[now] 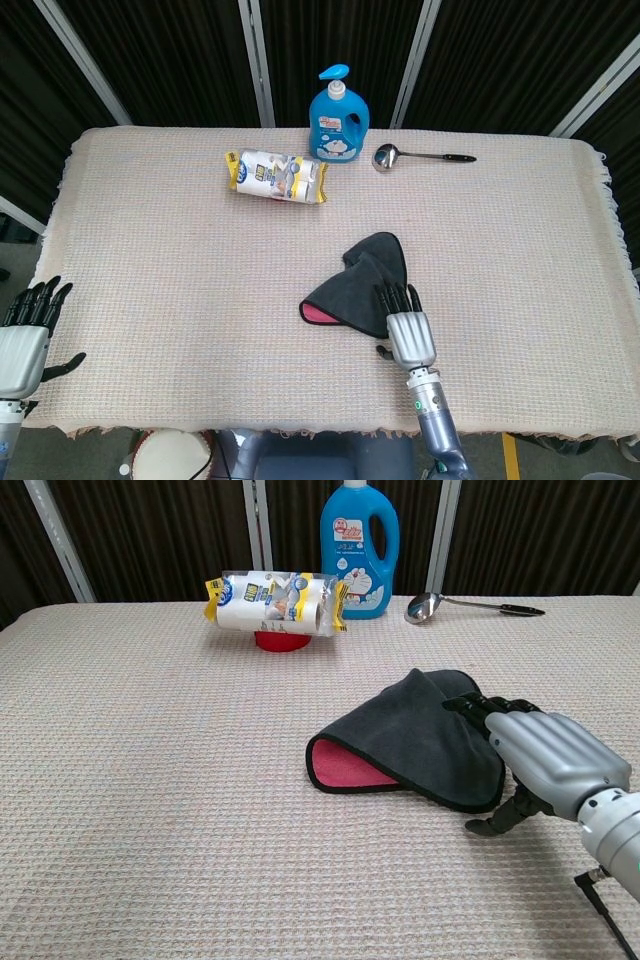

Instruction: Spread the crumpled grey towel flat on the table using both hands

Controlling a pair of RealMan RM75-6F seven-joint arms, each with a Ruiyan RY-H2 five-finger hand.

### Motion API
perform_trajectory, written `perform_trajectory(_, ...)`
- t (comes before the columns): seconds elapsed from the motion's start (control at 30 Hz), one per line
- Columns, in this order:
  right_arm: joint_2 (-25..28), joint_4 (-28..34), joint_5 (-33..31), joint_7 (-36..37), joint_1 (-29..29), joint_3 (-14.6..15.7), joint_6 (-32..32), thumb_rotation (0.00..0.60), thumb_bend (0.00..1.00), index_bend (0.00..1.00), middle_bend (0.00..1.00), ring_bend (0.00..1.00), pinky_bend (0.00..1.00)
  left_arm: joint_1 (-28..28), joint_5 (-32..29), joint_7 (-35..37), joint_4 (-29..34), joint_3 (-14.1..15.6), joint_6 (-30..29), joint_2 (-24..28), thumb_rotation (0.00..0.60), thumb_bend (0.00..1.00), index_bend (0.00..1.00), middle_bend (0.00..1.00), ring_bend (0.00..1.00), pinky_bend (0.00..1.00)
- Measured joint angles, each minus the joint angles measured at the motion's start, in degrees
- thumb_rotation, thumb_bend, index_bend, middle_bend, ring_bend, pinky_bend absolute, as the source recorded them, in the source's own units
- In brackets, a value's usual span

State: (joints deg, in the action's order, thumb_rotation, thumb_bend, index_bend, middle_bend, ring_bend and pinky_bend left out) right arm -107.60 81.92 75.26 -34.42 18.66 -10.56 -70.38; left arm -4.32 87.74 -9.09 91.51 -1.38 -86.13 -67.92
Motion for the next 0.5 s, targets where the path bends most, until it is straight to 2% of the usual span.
perform_trajectory(0.5, -3.56, -6.25, -1.16, 2.15, 2.08, -0.67, -0.64, 0.6, 0.16, 0.0, 0.0, 0.0, 0.04, -0.18, -0.7, 0.0, -0.83, -0.14, 0.41, -0.5, 0.6, 0.0, 0.0, 0.0, 0.0, 0.08)
